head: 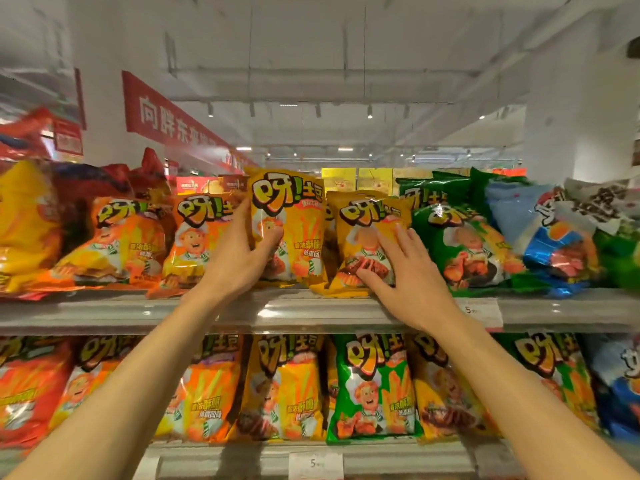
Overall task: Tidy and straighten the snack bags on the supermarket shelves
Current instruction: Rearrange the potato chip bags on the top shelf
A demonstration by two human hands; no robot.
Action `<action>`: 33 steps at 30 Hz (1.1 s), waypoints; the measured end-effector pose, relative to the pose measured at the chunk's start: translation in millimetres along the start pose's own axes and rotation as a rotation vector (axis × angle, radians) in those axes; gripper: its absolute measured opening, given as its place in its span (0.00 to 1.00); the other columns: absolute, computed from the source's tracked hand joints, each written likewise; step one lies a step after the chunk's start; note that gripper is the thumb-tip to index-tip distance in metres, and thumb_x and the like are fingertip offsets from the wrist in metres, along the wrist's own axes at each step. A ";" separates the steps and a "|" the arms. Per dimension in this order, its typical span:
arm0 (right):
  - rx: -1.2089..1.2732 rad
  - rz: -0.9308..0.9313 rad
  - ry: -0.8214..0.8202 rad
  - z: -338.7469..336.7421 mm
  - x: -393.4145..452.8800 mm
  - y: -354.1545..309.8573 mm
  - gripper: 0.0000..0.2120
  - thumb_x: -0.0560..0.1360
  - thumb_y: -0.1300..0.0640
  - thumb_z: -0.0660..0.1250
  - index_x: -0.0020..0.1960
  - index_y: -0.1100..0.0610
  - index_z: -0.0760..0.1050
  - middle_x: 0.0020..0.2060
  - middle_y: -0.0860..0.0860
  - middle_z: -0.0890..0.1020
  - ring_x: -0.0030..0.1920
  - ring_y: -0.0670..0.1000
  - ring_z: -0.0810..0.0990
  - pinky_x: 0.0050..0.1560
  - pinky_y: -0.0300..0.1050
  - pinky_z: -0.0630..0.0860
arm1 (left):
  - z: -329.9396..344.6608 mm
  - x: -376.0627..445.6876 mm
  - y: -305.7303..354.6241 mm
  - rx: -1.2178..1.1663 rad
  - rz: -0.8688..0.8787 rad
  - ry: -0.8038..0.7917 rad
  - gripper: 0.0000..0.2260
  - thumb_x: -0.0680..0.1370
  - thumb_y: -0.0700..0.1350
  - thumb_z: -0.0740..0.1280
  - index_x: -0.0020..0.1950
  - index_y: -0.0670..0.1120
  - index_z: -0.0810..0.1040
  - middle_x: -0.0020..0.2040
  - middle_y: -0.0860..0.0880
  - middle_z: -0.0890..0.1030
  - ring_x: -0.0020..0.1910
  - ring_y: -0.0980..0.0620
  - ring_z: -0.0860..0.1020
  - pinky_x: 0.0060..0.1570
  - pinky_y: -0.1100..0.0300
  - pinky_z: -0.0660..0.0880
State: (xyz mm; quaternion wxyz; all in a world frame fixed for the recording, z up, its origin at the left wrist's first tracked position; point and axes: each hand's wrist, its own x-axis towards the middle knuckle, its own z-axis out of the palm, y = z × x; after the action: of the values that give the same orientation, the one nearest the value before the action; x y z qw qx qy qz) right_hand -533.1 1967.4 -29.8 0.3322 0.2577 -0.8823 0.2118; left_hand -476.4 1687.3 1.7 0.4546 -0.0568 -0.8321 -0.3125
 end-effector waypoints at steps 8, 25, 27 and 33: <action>0.108 0.034 0.011 -6.6 0.3 5.9 0.38 0.78 0.34 0.63 0.83 0.44 0.55 0.84 0.48 0.51 0.83 0.52 0.47 0.80 0.55 0.53 | 11.3 2.3 -2.7 0.454 0.005 -0.068 0.32 0.83 0.63 0.56 0.81 0.44 0.61 0.77 0.38 0.67 0.74 0.39 0.66 0.70 0.46 0.67; -0.030 0.020 -0.008 -3.1 -3.6 0.1 0.37 0.81 0.34 0.57 0.84 0.48 0.51 0.84 0.50 0.47 0.83 0.52 0.42 0.80 0.58 0.50 | 19.8 -9.9 -1.2 0.307 0.083 -0.124 0.30 0.84 0.63 0.55 0.84 0.54 0.55 0.84 0.45 0.54 0.82 0.42 0.55 0.78 0.43 0.57; 0.002 0.021 0.005 -5.8 -6.2 -1.5 0.36 0.81 0.36 0.60 0.83 0.49 0.55 0.84 0.51 0.49 0.83 0.51 0.44 0.80 0.55 0.49 | 19.7 -18.1 1.5 0.274 0.127 0.003 0.26 0.84 0.59 0.59 0.80 0.50 0.66 0.81 0.43 0.61 0.79 0.42 0.60 0.75 0.43 0.62; 0.286 0.135 0.148 -18.4 -34.6 -11.3 0.26 0.80 0.42 0.66 0.75 0.50 0.71 0.79 0.47 0.65 0.79 0.48 0.61 0.78 0.50 0.59 | 12.4 -41.0 2.9 0.030 0.162 0.098 0.15 0.83 0.53 0.65 0.67 0.47 0.78 0.66 0.48 0.76 0.68 0.47 0.72 0.67 0.48 0.71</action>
State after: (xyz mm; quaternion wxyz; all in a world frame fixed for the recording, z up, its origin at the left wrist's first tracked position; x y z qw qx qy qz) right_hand -495.2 1979.5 -38.9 0.3411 0.2263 -0.8315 0.3755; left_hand -460.4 1704.5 -34.3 0.5192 -0.1018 -0.8062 -0.2646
